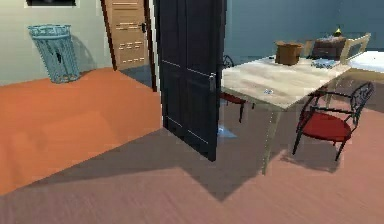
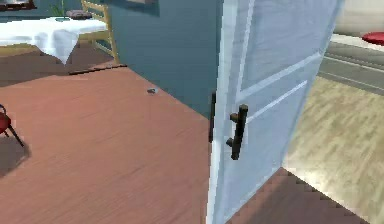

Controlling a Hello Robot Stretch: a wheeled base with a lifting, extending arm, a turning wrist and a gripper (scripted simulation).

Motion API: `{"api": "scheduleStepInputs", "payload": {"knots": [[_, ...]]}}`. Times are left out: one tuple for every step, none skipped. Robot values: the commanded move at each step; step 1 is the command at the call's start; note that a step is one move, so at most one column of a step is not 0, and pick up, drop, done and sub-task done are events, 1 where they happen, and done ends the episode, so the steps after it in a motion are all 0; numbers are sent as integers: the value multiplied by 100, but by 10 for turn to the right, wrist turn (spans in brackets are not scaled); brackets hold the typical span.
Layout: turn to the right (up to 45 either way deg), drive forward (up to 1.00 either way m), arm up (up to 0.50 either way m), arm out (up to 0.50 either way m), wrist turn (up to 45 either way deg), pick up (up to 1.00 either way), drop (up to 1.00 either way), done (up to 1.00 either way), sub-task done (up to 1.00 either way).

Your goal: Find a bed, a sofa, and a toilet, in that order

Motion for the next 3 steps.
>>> {"api": "scheduleStepInputs", "payload": {"knots": [[420, 0, 0, 0, 0, 0, 0, 0, 0], [0, 70, 0, 0, 0, 0, 0, 0, 0], [330, 0, 0, 0, 0, 0, 0, 0, 0]]}}
